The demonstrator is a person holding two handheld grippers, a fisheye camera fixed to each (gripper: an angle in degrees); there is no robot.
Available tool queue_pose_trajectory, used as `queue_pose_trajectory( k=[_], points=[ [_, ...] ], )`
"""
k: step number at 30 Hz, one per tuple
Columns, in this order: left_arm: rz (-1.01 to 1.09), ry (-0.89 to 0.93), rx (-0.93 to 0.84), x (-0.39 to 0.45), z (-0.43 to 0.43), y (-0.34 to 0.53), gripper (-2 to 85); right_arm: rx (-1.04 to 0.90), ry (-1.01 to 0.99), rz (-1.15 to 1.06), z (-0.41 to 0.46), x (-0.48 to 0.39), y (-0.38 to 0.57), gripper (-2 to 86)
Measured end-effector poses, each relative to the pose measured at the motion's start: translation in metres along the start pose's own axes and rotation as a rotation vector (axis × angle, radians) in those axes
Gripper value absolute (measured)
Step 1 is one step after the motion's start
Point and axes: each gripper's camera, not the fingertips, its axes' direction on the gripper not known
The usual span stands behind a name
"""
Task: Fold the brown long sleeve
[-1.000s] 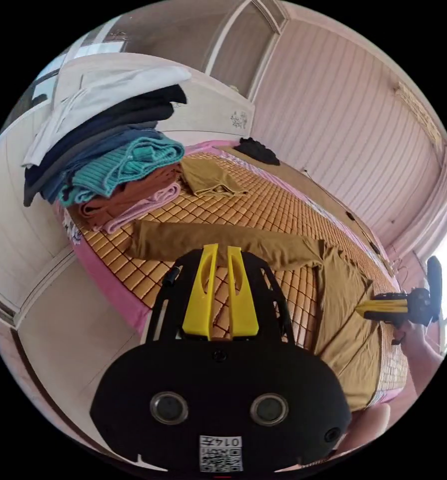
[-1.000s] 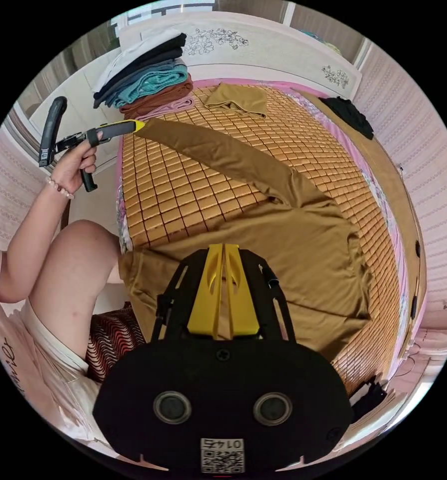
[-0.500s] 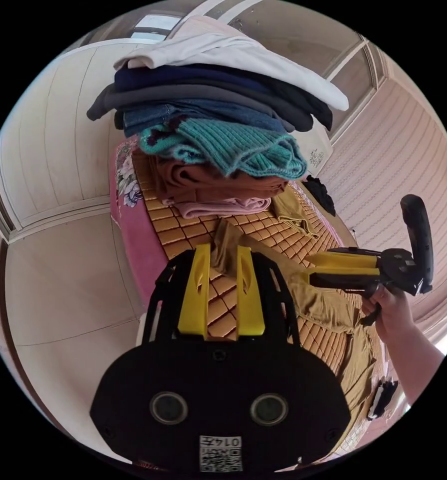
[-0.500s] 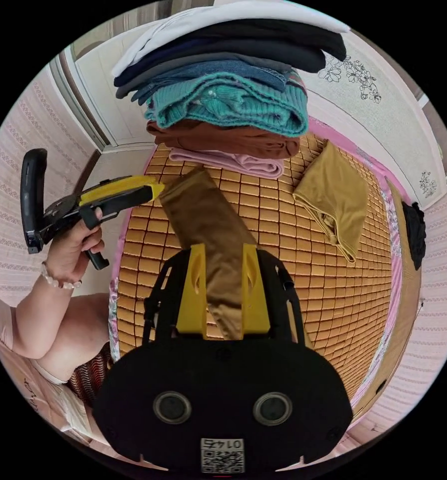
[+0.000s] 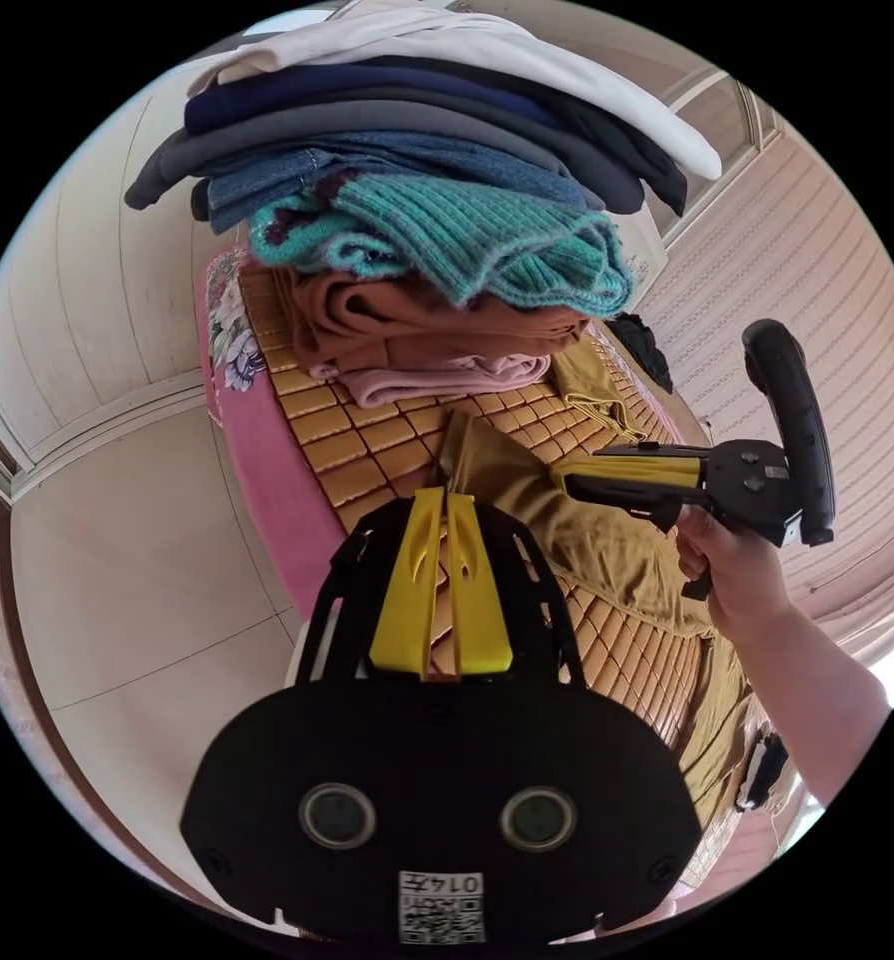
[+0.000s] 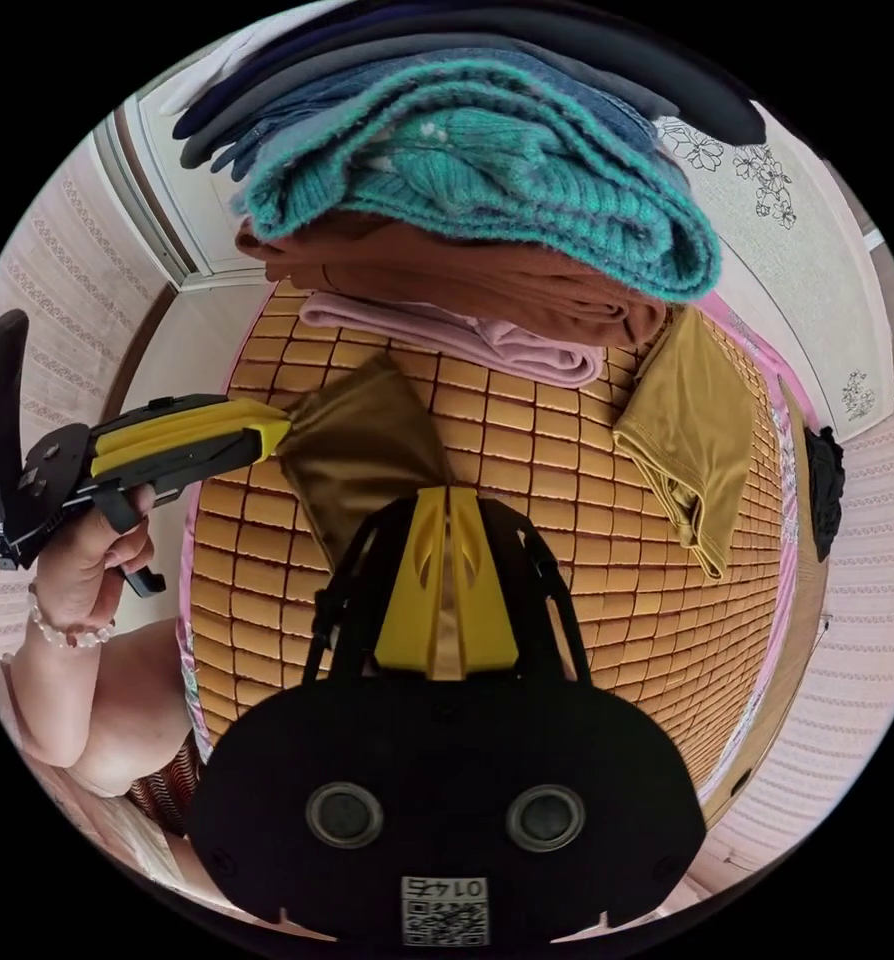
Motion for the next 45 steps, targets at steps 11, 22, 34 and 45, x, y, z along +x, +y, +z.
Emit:
queue_pose_trajectory(
  k=[11,22,34,45],
  points=[
    [0.131,0.313,0.172,0.049,-0.026,0.033,-1.0,0.192,-0.068,0.16,-0.09,0.044,0.135,-0.9],
    [0.843,1.213,0.15,0.316,-0.111,0.174,-1.0,0.548,0.183,0.737,-0.291,0.054,0.504,-0.7],
    [1.361,1.145,-0.798,0.438,-0.066,0.475,-0.5,0.061,-0.005,1.433,-0.188,-0.115,0.854,6.5],
    [1.491,0.678,-0.695,0.466,-0.028,0.547,6.9,0.051,-0.118,1.317,-0.145,-0.128,0.881,6.7]
  ],
)
